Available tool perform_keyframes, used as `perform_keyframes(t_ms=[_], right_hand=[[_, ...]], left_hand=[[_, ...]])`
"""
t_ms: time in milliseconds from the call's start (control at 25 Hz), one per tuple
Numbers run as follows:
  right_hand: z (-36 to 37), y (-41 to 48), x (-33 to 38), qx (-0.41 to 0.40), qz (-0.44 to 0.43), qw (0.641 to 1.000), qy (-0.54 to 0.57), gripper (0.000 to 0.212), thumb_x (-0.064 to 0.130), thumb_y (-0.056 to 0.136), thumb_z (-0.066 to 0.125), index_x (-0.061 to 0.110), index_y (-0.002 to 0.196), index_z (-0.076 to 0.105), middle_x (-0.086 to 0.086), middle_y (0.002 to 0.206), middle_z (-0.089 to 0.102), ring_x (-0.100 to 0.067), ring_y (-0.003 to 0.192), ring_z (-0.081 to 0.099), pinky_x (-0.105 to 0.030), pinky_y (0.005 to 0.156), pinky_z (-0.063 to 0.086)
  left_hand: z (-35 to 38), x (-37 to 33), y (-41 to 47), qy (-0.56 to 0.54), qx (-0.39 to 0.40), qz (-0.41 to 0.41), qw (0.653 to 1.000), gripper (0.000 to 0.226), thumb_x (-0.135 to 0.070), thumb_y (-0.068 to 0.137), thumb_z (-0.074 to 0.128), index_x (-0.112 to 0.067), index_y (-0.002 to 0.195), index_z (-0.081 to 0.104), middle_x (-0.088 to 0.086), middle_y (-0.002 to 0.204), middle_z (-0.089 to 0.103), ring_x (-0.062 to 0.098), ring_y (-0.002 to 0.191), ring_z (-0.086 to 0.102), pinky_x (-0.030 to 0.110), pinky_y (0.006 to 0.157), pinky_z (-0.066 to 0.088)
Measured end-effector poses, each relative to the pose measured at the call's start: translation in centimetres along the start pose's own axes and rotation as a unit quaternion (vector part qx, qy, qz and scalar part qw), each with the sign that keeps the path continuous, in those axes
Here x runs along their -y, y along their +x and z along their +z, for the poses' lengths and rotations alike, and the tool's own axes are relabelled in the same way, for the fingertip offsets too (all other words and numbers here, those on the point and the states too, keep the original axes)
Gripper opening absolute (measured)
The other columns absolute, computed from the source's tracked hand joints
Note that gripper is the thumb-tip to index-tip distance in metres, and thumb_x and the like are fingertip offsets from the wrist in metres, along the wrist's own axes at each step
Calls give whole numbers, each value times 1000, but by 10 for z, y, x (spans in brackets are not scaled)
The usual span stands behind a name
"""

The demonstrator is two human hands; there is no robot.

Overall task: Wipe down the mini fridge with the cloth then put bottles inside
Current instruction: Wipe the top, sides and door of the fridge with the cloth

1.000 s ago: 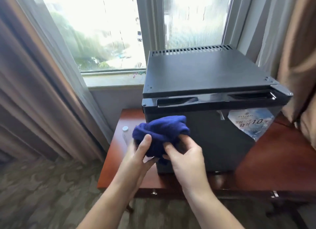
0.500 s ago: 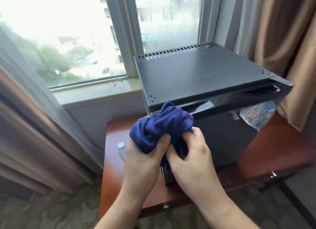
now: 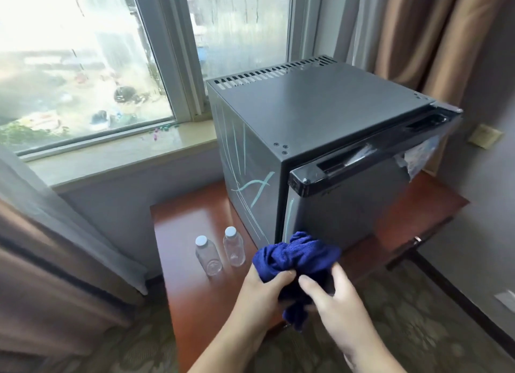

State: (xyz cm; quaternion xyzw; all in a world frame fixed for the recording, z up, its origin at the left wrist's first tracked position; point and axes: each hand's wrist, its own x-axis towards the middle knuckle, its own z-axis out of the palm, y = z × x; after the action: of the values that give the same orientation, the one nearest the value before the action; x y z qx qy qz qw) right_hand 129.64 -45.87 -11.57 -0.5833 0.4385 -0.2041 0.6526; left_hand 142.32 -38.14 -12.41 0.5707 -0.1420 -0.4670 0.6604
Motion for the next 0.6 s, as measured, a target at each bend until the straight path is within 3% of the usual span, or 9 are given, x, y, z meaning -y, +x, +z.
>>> perform_keyframes(t_ms=[160,320,400,520,600], right_hand=[[3,-12,-12,-59,59,988,128,42,46,85,75,35,122,60,-1,111,80,-25,97,79,-50,80,63],[3,-27,-46,-32,136,974,177,41,37,91,71,15,125,67,-13,109,80,-36,100,77,-54,92,59],[15,-40,-64,-26,168,963,208,47,35,87,72,10,126,68,-16,110,79,-37,101,76,-50,88,60],[45,-67,-91,19,240,941,239,44,47,88,70,16,120,73,-20,109,78,-44,97,75,-50,78,62],[67,-82,-97,59,264,926,265,45,53,86,69,19,113,78,-23,114,76,-48,102,73,-61,88,59]], left_hand=[[-14,12,-15,-10,7,-51,999,27,-5,82,66,-25,99,74,19,109,76,28,96,75,53,89,57],[-27,31,-41,35,4,-81,996,32,-8,75,67,-24,102,72,19,106,76,37,100,74,58,89,58],[-41,40,-52,64,7,-90,994,34,-9,74,67,-26,103,72,16,106,77,36,101,75,53,88,60],[-72,55,-67,133,18,-96,986,39,-11,74,67,-27,109,71,10,109,78,30,104,74,50,91,60],[-93,54,-73,152,42,-102,982,39,-14,73,68,-31,108,71,7,109,78,27,103,75,50,92,59]])
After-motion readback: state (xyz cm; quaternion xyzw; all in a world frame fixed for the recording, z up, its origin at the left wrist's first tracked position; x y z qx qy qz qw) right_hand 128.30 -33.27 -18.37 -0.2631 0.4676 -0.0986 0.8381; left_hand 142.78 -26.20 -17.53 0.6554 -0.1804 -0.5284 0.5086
